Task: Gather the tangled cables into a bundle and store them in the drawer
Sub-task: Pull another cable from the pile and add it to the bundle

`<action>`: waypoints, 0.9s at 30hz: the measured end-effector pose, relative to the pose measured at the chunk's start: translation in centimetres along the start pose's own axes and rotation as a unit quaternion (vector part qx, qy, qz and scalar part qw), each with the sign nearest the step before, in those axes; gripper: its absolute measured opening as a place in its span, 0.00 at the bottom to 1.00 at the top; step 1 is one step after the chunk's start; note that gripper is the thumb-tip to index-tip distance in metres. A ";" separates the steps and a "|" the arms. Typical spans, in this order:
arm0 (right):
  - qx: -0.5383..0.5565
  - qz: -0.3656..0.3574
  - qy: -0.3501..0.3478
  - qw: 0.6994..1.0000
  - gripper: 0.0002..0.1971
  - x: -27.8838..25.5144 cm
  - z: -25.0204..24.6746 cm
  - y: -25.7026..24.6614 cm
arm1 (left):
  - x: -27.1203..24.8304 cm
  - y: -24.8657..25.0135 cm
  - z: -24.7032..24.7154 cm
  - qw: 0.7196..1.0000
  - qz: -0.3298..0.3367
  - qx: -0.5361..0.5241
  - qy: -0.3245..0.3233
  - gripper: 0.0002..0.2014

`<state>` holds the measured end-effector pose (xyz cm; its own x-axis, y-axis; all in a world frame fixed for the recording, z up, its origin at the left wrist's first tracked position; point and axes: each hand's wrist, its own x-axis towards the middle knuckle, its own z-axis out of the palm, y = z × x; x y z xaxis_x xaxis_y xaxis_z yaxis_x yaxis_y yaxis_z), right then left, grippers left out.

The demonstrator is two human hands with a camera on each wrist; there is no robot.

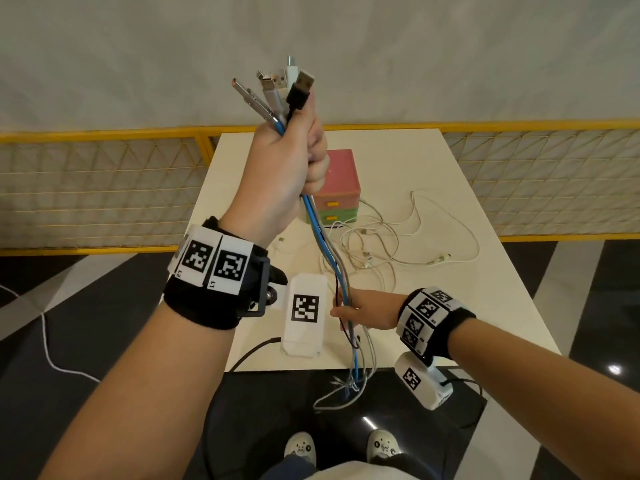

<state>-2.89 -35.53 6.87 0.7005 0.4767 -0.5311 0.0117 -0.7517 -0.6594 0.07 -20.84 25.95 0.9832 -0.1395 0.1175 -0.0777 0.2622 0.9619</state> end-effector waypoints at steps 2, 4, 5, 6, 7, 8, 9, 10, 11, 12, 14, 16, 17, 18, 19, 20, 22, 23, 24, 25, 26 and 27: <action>-0.005 0.022 -0.043 0.999 0.09 0.0 0.8 -0.3 | -0.1 -0.1 -0.1 1.000 0.001 0.002 0.001 0.25; 0.016 0.042 -0.076 0.996 0.07 -0.1 1.5 -0.6 | -0.3 -0.2 -0.4 1.000 0.002 0.001 0.005 0.25; 0.039 0.045 -0.091 0.994 0.06 -0.2 1.7 -0.8 | -0.4 -0.3 -0.7 1.000 0.001 0.002 0.007 0.25; 0.077 0.048 -0.116 0.989 0.07 -0.4 1.9 -1.0 | -0.5 -0.3 -0.9 1.000 0.000 0.003 0.009 0.25; 0.125 0.055 -0.160 0.978 0.08 -0.5 2.1 -1.2 | -0.6 -0.4 -1.1 1.000 -0.001 0.005 0.010 0.25; 0.171 0.067 -0.221 0.958 0.09 -0.8 2.2 -1.4 | -0.7 -0.4 -1.2 1.000 -0.004 0.008 0.013 0.25; 0.205 0.077 -0.283 0.934 0.10 -1.0 2.3 -1.5 | -0.8 -0.5 -1.4 1.000 -0.008 0.012 0.017 0.25; 0.222 0.083 -0.325 0.916 0.10 -1.3 2.3 -1.6 | -0.9 -0.6 -1.6 1.000 -0.011 0.016 0.020 0.25; 0.225 0.083 -0.332 0.912 0.11 -1.4 2.3 -1.7 | -1.1 -0.6 -1.8 0.999 -0.014 0.018 0.023 0.25; 0.218 0.078 -0.304 0.924 0.12 -1.4 2.4 -1.7 | -1.2 -0.7 -2.0 0.999 -0.016 0.018 0.026 0.26; 0.199 0.067 -0.178 0.961 0.12 -1.0 2.6 -1.2 | -1.5 -0.8 -2.3 0.999 -0.019 0.017 0.035 0.27; 0.188 0.040 -0.078 0.978 0.09 -0.5 2.8 -0.3 | -1.8 -0.9 -2.5 0.999 -0.024 0.017 0.039 0.27; 0.174 0.023 -0.058 0.983 0.09 -0.4 2.8 0.1 | -2.0 -1.0 -2.5 0.999 -0.026 0.019 0.038 0.27; 0.149 0.005 -0.050 0.988 0.11 -0.4 2.9 0.4 | -2.1 -1.2 -2.5 0.999 -0.030 0.023 0.032 0.26; 0.127 -0.010 -0.050 0.991 0.14 -0.4 2.9 0.5 | -2.3 -1.4 -2.4 0.999 -0.034 0.031 0.021 0.25; 0.115 -0.022 -0.053 0.992 0.18 -0.4 2.9 0.5 | -2.5 -1.7 -2.4 0.998 -0.039 0.042 0.008 0.25; 0.119 -0.042 -0.060 0.990 0.26 -0.4 2.6 0.4 | -2.8 -2.3 -2.2 0.996 -0.051 0.073 -0.018 0.24; 0.116 -0.053 -0.056 0.990 0.28 -0.4 2.4 0.3 | -2.9 -2.6 -2.2 0.994 -0.057 0.090 -0.029 0.24; 0.107 -0.063 -0.050 0.991 0.29 -0.3 2.1 0.3 | -3.1 -2.9 -2.2 0.991 -0.065 0.106 -0.039 0.24; 0.092 -0.064 -0.042 0.993 0.30 -0.2 1.8 0.5 | -3.1 -3.2 -2.1 0.989 -0.075 0.119 -0.046 0.24; 0.073 -0.056 -0.031 0.995 0.30 0.0 1.3 0.8 | -3.2 -3.4 -2.2 0.987 -0.086 0.128 -0.047 0.25; 0.050 -0.043 -0.016 0.998 0.30 0.1 0.9 1.1 | -3.2 -3.7 -2.2 0.985 -0.096 0.134 -0.043 0.26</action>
<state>-3.41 -35.91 5.58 0.6773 0.5530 -0.4852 -0.0019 -0.6582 -0.7528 -2.43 -19.29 21.52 0.9672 -0.2461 -0.0628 0.0555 -0.0366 0.9978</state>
